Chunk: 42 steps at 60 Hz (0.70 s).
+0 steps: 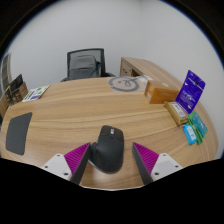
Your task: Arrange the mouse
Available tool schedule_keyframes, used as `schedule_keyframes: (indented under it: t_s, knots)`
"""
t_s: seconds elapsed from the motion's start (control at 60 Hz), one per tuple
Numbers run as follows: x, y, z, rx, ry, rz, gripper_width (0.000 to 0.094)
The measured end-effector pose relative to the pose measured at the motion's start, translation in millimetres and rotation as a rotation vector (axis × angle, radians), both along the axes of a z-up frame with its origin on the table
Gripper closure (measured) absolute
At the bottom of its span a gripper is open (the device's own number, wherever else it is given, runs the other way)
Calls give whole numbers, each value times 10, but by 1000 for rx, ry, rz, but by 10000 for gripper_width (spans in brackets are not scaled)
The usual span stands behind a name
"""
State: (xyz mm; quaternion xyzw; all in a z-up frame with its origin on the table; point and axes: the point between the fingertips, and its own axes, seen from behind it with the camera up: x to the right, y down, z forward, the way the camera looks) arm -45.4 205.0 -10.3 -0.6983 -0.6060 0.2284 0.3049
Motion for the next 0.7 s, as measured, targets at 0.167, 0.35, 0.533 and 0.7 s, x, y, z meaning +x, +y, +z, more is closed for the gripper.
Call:
schedule_keyframes:
  t_s: [0.167,0.35,0.533,0.7]
  knots:
    - [-160,-3,-29,-48,0,-15,91]
    - [-216,-31,-39,-77,-12,-28,127]
    - [-233,-93,-50,-113,-11,-30,374]
    - [-208,-143,-35,-143,-23,-18,555]
